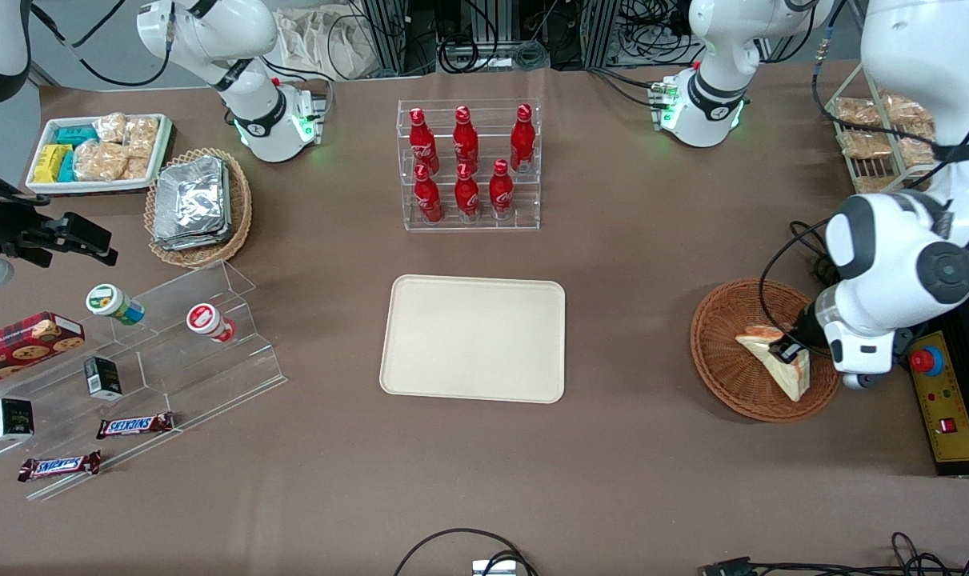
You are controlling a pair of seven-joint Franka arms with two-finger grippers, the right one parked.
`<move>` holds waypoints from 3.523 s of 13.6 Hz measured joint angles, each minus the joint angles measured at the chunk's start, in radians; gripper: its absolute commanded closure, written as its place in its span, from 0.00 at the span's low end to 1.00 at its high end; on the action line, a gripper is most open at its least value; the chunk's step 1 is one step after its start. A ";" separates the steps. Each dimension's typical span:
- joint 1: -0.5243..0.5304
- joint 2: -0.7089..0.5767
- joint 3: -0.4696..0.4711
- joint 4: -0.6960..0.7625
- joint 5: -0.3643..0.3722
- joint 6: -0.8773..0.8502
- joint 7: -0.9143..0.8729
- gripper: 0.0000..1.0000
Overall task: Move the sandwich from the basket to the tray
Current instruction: 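Lift the sandwich and carry it with the left gripper over the tray, then lower the sandwich onto the tray and open the left gripper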
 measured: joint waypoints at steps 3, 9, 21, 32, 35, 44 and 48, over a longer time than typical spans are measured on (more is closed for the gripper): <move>-0.044 -0.008 -0.017 0.179 0.015 -0.196 0.059 1.00; -0.293 0.004 -0.030 0.412 0.126 -0.485 0.060 1.00; -0.484 0.250 -0.157 0.530 0.088 -0.376 0.063 1.00; -0.533 0.469 -0.173 0.530 0.173 -0.169 -0.022 1.00; -0.536 0.484 -0.173 0.527 0.238 -0.169 -0.040 1.00; -0.537 0.514 -0.173 0.516 0.239 -0.087 -0.091 0.00; -0.537 0.488 -0.173 0.528 0.238 -0.092 -0.118 0.00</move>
